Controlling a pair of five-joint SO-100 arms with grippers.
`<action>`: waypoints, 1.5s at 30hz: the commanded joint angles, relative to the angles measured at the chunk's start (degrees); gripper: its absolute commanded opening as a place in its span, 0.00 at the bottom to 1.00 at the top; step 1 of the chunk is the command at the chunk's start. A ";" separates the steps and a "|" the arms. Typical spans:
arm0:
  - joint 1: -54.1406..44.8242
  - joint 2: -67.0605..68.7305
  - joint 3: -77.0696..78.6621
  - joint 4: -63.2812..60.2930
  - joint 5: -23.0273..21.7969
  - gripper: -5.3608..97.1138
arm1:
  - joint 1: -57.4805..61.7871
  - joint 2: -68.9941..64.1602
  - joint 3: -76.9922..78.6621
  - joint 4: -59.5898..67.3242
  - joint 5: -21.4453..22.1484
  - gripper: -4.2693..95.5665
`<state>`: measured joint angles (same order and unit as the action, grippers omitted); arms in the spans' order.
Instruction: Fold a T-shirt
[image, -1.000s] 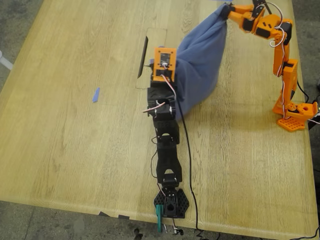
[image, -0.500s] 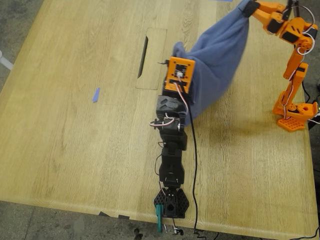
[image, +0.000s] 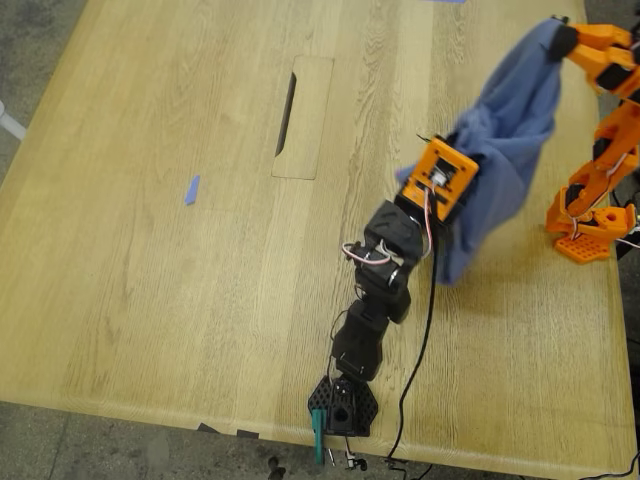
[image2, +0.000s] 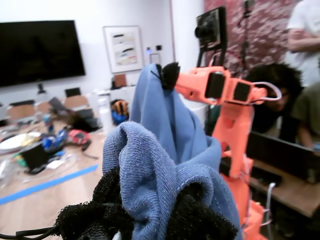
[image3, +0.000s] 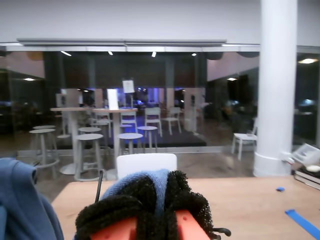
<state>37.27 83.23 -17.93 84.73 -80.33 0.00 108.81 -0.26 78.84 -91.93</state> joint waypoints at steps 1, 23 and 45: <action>5.54 7.82 -1.49 0.00 1.05 0.05 | -1.85 4.31 2.99 0.35 -0.62 0.04; 6.50 3.08 -1.58 23.20 -4.22 0.05 | -20.30 45.44 90.35 -25.66 1.23 0.04; -30.76 -21.88 -1.58 13.54 -4.57 0.05 | 7.82 38.32 130.52 -64.95 2.29 0.04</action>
<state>9.58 61.35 -17.93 102.66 -84.38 5.27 149.41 130.17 19.78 -89.56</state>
